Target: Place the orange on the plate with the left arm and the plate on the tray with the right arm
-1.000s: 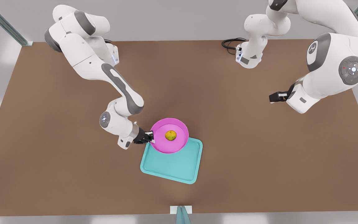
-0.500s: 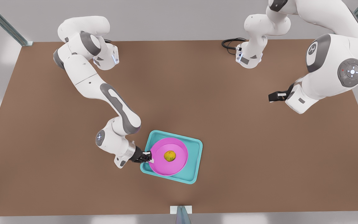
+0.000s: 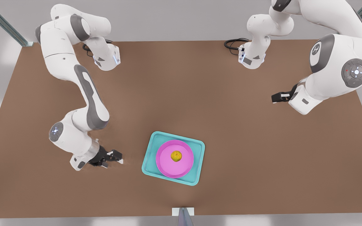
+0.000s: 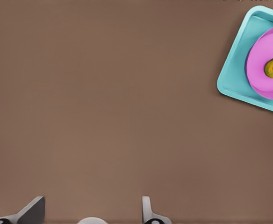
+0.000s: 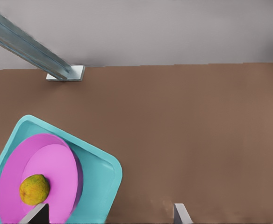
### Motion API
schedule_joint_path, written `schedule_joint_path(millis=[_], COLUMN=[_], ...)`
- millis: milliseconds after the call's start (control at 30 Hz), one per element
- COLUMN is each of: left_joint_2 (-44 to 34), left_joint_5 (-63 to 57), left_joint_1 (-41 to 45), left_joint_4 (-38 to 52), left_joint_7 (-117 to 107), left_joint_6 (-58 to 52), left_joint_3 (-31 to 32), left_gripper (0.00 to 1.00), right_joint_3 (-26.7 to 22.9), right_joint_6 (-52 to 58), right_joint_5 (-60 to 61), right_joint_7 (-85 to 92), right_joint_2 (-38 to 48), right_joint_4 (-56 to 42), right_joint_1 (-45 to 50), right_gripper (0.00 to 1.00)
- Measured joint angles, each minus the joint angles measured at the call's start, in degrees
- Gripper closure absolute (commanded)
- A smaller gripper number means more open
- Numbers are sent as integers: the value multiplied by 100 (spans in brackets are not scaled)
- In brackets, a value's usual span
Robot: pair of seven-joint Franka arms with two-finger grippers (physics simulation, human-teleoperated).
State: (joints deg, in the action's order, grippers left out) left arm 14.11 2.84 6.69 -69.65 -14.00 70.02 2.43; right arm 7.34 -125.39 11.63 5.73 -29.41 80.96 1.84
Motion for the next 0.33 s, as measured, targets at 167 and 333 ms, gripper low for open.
schedule_joint_path(millis=[167, 333], left_joint_2=[-67, -285], left_joint_5=[1, 133], left_joint_1=[3, 2], left_joint_4=[199, 494], left_joint_7=[7, 58], left_joint_6=[-245, -944], left_joint_3=[-144, -185], left_gripper=[0, 0], right_joint_3=[-840, -864], right_joint_6=[2636, 3865], right_joint_5=[-1639, -2128], right_joint_7=[-4, -2], right_joint_2=[2027, 2260], right_joint_4=[54, 197], right_joint_1=[-16, 17], right_gripper=[0, 0])
